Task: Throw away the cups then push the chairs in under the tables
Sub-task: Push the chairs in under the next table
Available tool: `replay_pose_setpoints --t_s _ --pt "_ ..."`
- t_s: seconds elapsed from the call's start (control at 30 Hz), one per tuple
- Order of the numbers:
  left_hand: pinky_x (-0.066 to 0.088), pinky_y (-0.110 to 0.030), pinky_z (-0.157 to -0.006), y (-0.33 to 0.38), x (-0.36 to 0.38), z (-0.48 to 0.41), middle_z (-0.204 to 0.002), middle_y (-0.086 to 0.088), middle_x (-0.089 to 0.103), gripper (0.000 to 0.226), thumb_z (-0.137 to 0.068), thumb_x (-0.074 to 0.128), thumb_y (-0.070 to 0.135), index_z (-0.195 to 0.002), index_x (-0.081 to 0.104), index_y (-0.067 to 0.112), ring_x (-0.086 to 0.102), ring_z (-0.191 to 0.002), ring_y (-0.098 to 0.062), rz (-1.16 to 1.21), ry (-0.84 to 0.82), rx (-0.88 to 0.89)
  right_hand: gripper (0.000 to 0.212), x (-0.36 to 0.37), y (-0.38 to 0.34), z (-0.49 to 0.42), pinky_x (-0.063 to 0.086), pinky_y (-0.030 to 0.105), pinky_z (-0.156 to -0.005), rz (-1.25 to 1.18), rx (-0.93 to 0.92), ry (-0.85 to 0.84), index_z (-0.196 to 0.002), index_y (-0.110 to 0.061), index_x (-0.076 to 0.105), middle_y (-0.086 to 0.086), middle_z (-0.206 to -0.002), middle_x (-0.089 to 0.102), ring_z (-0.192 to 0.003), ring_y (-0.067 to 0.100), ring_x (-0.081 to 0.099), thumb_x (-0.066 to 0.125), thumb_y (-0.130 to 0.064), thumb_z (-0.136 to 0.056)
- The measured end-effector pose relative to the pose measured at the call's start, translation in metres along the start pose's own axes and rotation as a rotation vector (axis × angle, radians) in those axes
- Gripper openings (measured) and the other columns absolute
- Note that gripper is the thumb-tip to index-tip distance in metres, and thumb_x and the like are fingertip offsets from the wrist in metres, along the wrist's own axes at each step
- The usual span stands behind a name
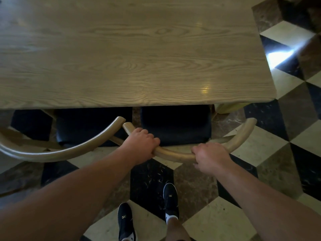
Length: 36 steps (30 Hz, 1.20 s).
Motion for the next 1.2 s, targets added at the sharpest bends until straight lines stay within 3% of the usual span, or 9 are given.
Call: replay_pose_setpoints --t_s 0.1,0.2,0.27,0.33,0.4,0.5,0.67,1.03,1.2 --pt "0.033 -0.050 -0.117 -0.008 0.001 0.007 -0.133 -0.003 0.061 0.046 -0.093 0.065 0.051 -0.132 0.059 0.028 0.051 -0.129 -0.028 0.002 0.091 -0.051 0.026 -0.003 -0.001 -0.001 0.041 0.037 -0.069 -0.021 0.027 -0.068 -0.104 -0.035 0.063 -0.012 -0.084 0.053 -0.079 0.013 0.053 0.070 -0.054 -0.087" --pt "0.015 -0.055 -0.128 -0.040 -0.001 0.028 -0.168 -0.009 0.030 0.070 -0.097 0.062 0.039 -0.159 0.036 0.022 0.023 -0.155 -0.033 0.004 0.192 -0.201 0.032 -0.011 -0.020 -0.009 0.049 0.034 -0.068 -0.160 0.030 -0.165 -0.106 -0.038 0.060 -0.014 -0.086 0.055 -0.077 0.008 0.054 0.070 -0.055 -0.082" --pt "0.018 -0.056 -0.127 -0.072 -0.001 0.052 -0.171 -0.010 0.024 0.079 -0.097 0.063 0.039 -0.164 0.025 0.020 0.022 -0.155 -0.033 0.088 0.254 -0.354 0.035 -0.017 -0.048 -0.020 0.053 0.036 -0.069 -0.185 -0.031 -0.148 -0.110 -0.034 0.057 -0.013 -0.088 0.054 -0.076 0.009 0.055 0.069 -0.054 -0.084" --pt "0.040 -0.056 -0.114 -0.106 0.009 0.078 -0.161 -0.010 0.038 0.084 -0.091 0.072 0.043 -0.160 0.028 0.021 0.042 -0.141 -0.035 0.182 0.281 -0.534 0.037 -0.021 -0.080 -0.028 0.056 0.040 -0.069 -0.225 -0.069 -0.106 -0.115 -0.030 0.051 -0.011 -0.090 0.054 -0.076 0.013 0.058 0.068 -0.051 -0.090" --pt "0.057 -0.047 -0.085 -0.132 0.025 0.096 -0.131 -0.005 0.058 0.073 -0.086 0.079 0.048 -0.147 0.044 0.025 0.063 -0.110 -0.029 0.284 0.170 -0.686 0.038 -0.021 -0.104 -0.036 0.056 0.042 -0.063 -0.245 -0.078 -0.029 -0.119 -0.026 0.045 -0.007 -0.087 0.054 -0.073 0.019 0.060 0.065 -0.049 -0.097" --pt "0.049 -0.034 -0.055 -0.146 0.038 0.104 -0.088 0.006 0.063 0.035 -0.087 0.078 0.049 -0.112 0.058 0.035 0.063 -0.072 -0.015 0.455 -0.030 -0.759 0.038 -0.022 -0.120 -0.045 0.054 0.043 -0.057 -0.222 -0.073 0.047 -0.125 -0.022 0.040 -0.005 -0.083 0.052 -0.068 0.022 0.060 0.059 -0.047 -0.103" --pt "0.046 -0.034 -0.054 -0.145 0.042 0.127 -0.084 0.008 0.060 0.029 -0.087 0.074 0.048 -0.103 0.051 0.039 0.059 -0.070 -0.013 0.423 -0.045 -0.731 0.044 -0.027 -0.121 -0.054 0.048 0.039 -0.052 -0.146 -0.093 0.090 -0.131 -0.022 0.040 -0.007 -0.080 0.056 -0.064 0.022 0.061 0.055 -0.052 -0.102" --pt "0.040 -0.028 -0.052 -0.145 0.037 0.116 -0.083 0.009 0.060 0.029 -0.090 0.074 0.044 -0.105 0.052 0.035 0.058 -0.068 -0.009 0.416 -0.042 -0.646 0.049 -0.025 -0.118 -0.064 0.057 0.042 -0.060 -0.196 -0.076 0.088 -0.133 -0.025 0.040 -0.010 -0.078 0.054 -0.063 0.016 0.060 0.058 -0.053 -0.097" --pt "0.039 -0.025 -0.052 -0.155 0.050 0.107 -0.085 0.010 0.060 0.028 -0.088 0.071 0.043 -0.102 0.047 0.039 0.059 -0.069 -0.009 0.477 -0.131 -0.577 0.039 -0.022 -0.123 -0.071 0.057 0.041 -0.057 -0.148 -0.062 0.084 -0.120 -0.026 0.046 -0.010 -0.072 0.055 -0.060 0.016 0.060 0.055 -0.057 -0.098"
Point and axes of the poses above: each hand's wrist, its own z-axis away from the middle knuckle, its own x-axis out of the palm, y = z × x, the point moved 4 cm from there along -z, towards the middle knuckle
